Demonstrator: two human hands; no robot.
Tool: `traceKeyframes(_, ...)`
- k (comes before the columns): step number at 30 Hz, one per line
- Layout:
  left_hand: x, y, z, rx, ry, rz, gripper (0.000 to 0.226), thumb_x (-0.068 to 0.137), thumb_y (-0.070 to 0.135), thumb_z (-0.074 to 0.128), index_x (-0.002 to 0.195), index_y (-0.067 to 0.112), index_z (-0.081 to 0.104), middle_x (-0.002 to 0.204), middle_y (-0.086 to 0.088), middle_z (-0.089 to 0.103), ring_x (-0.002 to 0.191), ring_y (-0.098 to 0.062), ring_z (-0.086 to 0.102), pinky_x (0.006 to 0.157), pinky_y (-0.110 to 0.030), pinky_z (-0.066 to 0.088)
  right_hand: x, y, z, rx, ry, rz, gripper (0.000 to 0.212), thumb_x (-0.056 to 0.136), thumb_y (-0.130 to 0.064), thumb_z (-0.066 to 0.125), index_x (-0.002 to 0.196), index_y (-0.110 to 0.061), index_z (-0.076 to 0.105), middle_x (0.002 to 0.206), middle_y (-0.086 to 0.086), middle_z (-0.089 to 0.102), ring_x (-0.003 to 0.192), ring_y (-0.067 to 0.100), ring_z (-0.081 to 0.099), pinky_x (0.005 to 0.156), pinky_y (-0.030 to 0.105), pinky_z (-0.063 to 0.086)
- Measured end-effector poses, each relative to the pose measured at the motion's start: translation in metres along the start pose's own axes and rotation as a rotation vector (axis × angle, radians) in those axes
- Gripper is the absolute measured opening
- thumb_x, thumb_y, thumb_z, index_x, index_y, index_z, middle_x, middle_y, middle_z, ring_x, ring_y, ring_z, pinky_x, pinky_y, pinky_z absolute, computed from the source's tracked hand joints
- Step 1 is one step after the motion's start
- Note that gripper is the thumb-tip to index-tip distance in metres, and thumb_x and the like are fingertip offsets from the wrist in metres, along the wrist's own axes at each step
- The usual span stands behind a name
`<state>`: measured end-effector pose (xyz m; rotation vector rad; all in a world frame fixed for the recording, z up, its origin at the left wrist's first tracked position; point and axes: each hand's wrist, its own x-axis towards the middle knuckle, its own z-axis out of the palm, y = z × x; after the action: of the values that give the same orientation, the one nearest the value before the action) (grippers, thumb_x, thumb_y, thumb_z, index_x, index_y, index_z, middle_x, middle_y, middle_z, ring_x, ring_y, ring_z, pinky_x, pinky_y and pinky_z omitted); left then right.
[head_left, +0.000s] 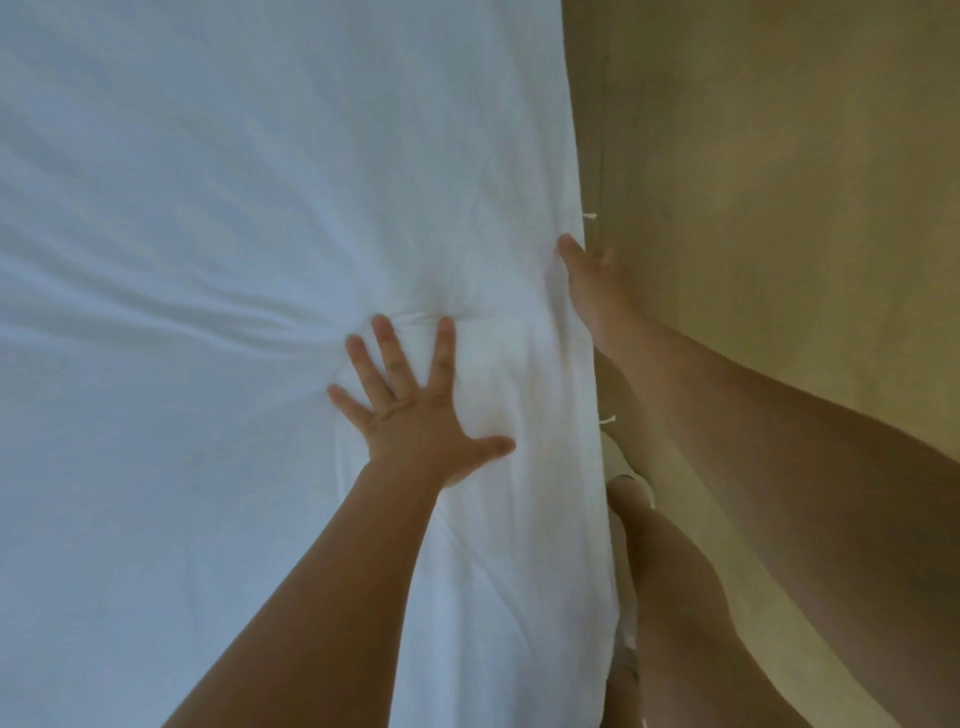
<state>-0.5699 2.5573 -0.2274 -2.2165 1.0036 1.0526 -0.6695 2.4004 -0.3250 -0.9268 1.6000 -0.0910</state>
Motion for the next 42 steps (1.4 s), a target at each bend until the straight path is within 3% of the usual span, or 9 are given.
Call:
traceKeyframes(4,-0.014,-0.006,-0.008,-0.121,0.049,0.104,0.116,0.068,0.08,0.051,0.133,0.045,-0.038,0.123,-0.001,-0.065,0.123,-0.033,-0.051,0.105,-0.061,-0.016,-0.053,-0.063,0.037,-0.174,0.064,-0.66,0.061,0.091,-0.042,0.049,0.141,-0.009,0.038,0.143,0.01,0.041,0.134,0.027,0.036,0.109,0.039,0.03)
traceKeyframes(9,-0.031,-0.063,-0.024,-0.344,0.436,0.163,0.078,0.087,0.046,0.058,0.151,0.022,0.018,0.16,-0.004,0.006,0.147,-0.023,-0.003,0.114,-0.052,0.006,-0.092,-0.096,0.078,-0.953,-0.244,-1.304,0.057,0.095,-0.045,0.041,0.147,-0.024,0.031,0.159,0.004,0.014,0.147,0.026,0.006,0.112,0.048,-0.001)
traceKeyframes(14,0.003,-0.106,-0.048,-0.408,0.538,0.037,0.082,0.087,0.045,0.058,0.151,0.022,0.014,0.16,-0.003,0.007,0.147,-0.025,0.001,0.114,-0.052,0.007,-0.044,-0.116,0.058,-0.738,0.045,-0.527,0.07,0.097,-0.05,0.035,0.153,-0.021,0.005,0.16,0.007,-0.003,0.146,0.027,-0.002,0.116,0.045,0.004)
traceKeyframes(19,0.044,-0.108,-0.082,-0.427,0.527,0.118,0.077,0.088,0.058,0.043,0.151,0.033,0.006,0.16,-0.001,-0.007,0.146,-0.023,-0.01,0.115,-0.049,-0.001,-0.074,-0.132,0.071,-1.109,-0.067,-1.172,0.063,0.096,-0.035,0.045,0.151,-0.018,0.019,0.158,0.011,0.014,0.145,0.032,0.011,0.112,0.048,0.013)
traceKeyframes(28,0.113,-0.053,-0.146,-0.344,0.413,0.203,0.074,0.084,0.073,0.022,0.142,0.05,-0.018,0.151,0.005,-0.037,0.134,-0.039,-0.036,0.104,-0.069,-0.009,0.017,-0.215,0.076,-1.134,-0.034,-1.01,0.064,0.097,-0.051,0.033,0.152,-0.03,0.009,0.16,-0.007,-0.002,0.146,0.017,-0.005,0.115,0.045,0.0)
traceKeyframes(31,0.147,-0.033,-0.177,-0.299,0.419,0.179,0.082,0.071,0.083,0.013,0.13,0.052,-0.034,0.136,0.001,-0.055,0.122,-0.04,-0.05,0.1,-0.071,-0.015,0.066,-0.235,0.065,-0.962,-0.021,-0.951,0.068,0.093,-0.055,0.031,0.152,-0.028,0.011,0.16,-0.004,0.003,0.146,0.015,0.001,0.116,0.039,-0.001)
traceKeyframes(36,0.206,0.013,-0.24,-0.326,0.532,0.073,0.099,0.055,0.092,0.016,0.121,0.051,-0.046,0.133,-0.006,-0.058,0.116,-0.035,-0.057,0.091,-0.062,-0.03,0.158,-0.275,0.033,-0.193,-0.066,-0.07,0.059,0.098,-0.051,0.027,0.143,-0.014,0.036,0.142,0.008,0.045,0.125,0.025,0.046,0.107,0.043,0.034)
traceKeyframes(40,0.243,0.049,-0.301,-0.366,0.609,0.007,0.112,0.056,0.089,0.032,0.138,0.045,-0.032,0.15,-0.01,-0.036,0.137,-0.036,-0.03,0.102,-0.063,-0.018,0.179,-0.319,0.011,0.327,-0.403,0.1,0.061,0.087,-0.074,0.031,0.104,-0.024,0.061,0.083,-0.005,0.066,0.066,0.007,0.063,0.06,0.028,0.048)
traceKeyframes(42,0.251,0.058,-0.327,-0.352,0.642,0.046,0.114,0.059,0.08,0.049,0.15,0.037,-0.004,0.157,-0.017,-0.011,0.142,-0.043,-0.013,0.105,-0.066,-0.007,0.179,-0.34,0.013,0.468,-0.477,0.063,0.07,0.077,-0.077,0.044,0.119,-0.023,0.06,0.102,-0.005,0.071,0.088,0.011,0.069,0.072,0.028,0.054)
